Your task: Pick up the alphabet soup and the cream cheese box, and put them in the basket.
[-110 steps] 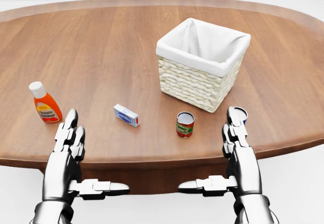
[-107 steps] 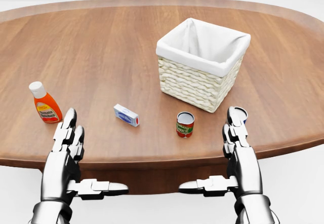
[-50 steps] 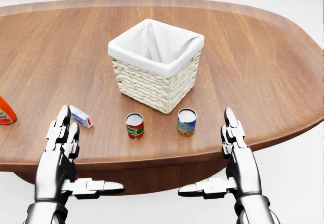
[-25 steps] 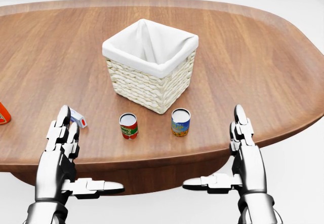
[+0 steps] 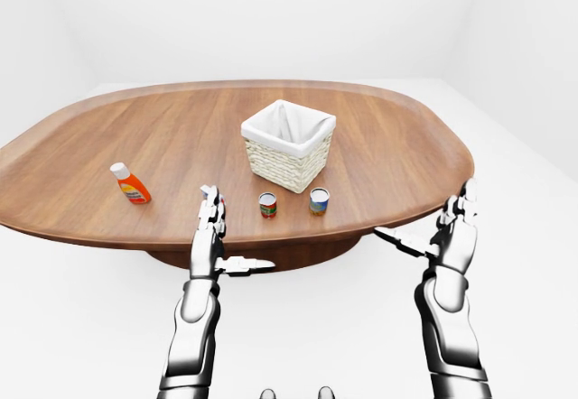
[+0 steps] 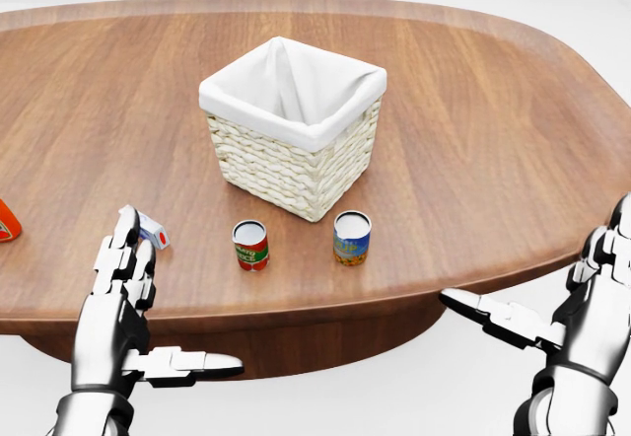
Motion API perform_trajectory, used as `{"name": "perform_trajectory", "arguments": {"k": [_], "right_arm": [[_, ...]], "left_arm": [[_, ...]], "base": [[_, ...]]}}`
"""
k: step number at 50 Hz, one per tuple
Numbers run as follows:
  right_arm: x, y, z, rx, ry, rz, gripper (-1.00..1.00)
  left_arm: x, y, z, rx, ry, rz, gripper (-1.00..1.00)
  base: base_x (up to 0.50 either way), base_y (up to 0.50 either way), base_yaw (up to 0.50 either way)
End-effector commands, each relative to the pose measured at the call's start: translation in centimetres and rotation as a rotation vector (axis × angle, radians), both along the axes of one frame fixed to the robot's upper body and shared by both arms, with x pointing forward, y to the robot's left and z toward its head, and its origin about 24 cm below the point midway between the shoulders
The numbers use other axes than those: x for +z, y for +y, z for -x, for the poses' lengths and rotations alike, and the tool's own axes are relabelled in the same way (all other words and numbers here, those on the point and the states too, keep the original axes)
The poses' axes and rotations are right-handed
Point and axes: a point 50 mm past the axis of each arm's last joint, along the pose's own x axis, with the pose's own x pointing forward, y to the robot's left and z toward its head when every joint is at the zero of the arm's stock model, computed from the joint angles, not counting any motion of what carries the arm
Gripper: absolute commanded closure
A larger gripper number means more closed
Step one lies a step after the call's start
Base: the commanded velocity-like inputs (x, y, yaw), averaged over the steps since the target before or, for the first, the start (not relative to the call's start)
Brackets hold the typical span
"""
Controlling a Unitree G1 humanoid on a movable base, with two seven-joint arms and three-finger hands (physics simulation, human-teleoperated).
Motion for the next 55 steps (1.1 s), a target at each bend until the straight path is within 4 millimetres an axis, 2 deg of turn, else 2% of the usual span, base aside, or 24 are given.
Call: {"name": "perform_trajectory", "arguments": {"k": [1, 4, 19, 26, 31, 41, 55], "right_arm": [[0.9, -1.6, 0.8, -0.17, -0.032, 0.009, -1.0], [1.0, -2.4, 0.9, -0.247, -0.033, -0.011, -1.0], [1.0, -3.5, 0.8, -0.283, -0.02, -0.001, -1.0], [1.7, -3.9, 1.8, -0.321, -0.038, 0.074, -1.0], [1.9, -3.6, 1.8, -0.312, -0.045, 0.099, -1.0], [2.6, -4.3, 3.1, -0.368, -0.055, 0.114, -1.0], [1.8, -4.5, 3.1, -0.362, -0.042, 0.045, -1.0]], "left_arm": [[-0.1, 0.0, -0.1, 0.003, 0.004, -0.001, -1.0], [-0.1, 0.1, -0.1, 0.007, 0.001, 0.0, -1.0], [0.2, 0.3, -0.1, 0.024, -0.013, 0.007, -1.0], [0.2, 0.3, -0.1, 0.026, -0.014, 0.014, -1.0], [0.2, 0.3, -0.1, 0.024, -0.013, 0.013, -1.0], [0.3, 0.3, 0.0, 0.023, -0.013, 0.015, -1.0], [0.1, 0.2, 0.1, 0.022, -0.002, 0.014, -1.0]], "base": [[0.0, 0.0, 0.0], [0.0, 0.0, 0.0], [0.0, 0.0, 0.0], [0.0, 0.0, 0.0], [0.0, 0.0, 0.0], [0.0, 0.0, 0.0], [0.0, 0.0, 0.0]]}}
